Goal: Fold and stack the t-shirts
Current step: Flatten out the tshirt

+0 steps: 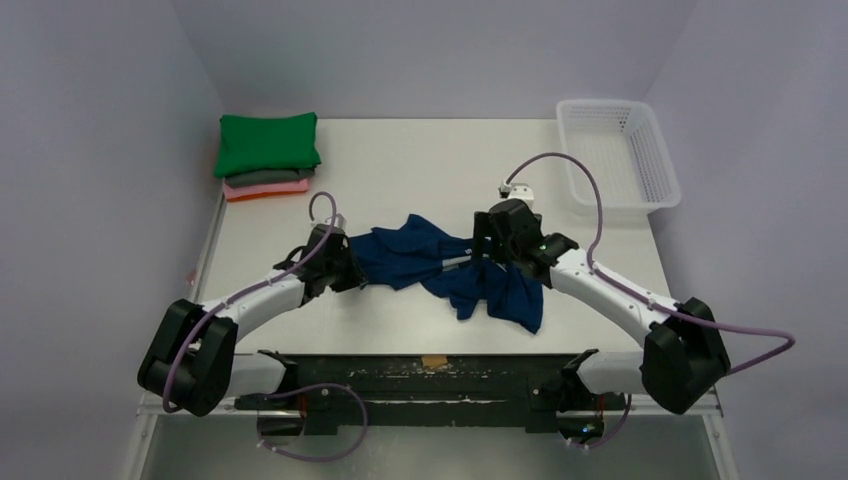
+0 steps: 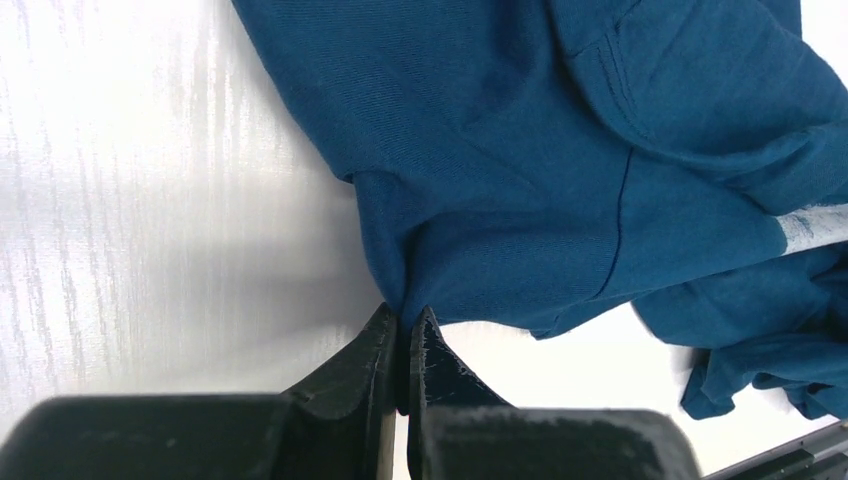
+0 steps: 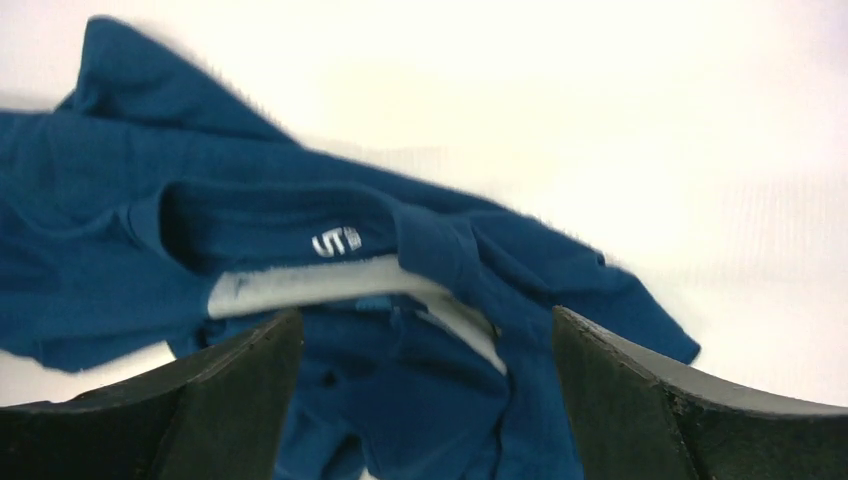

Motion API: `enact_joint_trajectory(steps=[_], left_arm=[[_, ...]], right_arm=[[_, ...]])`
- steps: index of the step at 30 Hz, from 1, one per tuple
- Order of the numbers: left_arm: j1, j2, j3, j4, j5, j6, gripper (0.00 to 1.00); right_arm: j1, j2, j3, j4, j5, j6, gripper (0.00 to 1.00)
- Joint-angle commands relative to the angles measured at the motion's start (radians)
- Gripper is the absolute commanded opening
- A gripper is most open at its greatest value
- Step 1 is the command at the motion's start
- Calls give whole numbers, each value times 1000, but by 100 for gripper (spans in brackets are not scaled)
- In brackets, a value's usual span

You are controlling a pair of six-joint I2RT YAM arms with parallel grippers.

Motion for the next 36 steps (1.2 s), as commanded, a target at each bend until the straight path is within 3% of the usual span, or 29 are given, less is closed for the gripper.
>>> enact_joint_trajectory(steps=[1,5,10,11,12,20,27,32,36], left_arm=[[-5,-24,-17,5,-38,12,0],[-5,-19,-16,9,-40,19,0],[-5,-14,-9,1,-48,25,0],[-5,-14,-6,-1,-47,24,0],[-4,-15,-5,-1,-48,24,0],[-5,-61,19,-42,-47,24,0],[-5,-377,170,-300,-227,79,0],[-5,-639,331,-442,-252,133,0],[-5,-774,480,-486,-140,183,0]], right_arm=[[-51,114,92,91,-11,-53,85],[-117,233,103,128,-147,-54,58],[-121,255,70,147,-181,-42,36],[-121,247,57,150,-184,-38,25],[-121,235,48,150,-185,-32,2],[-121,50,20,119,-95,-22,0],[-122,-194,163,-35,17,-75,0],[-121,-369,281,-89,-28,-135,0],[-120,-456,409,-111,-238,-177,0]])
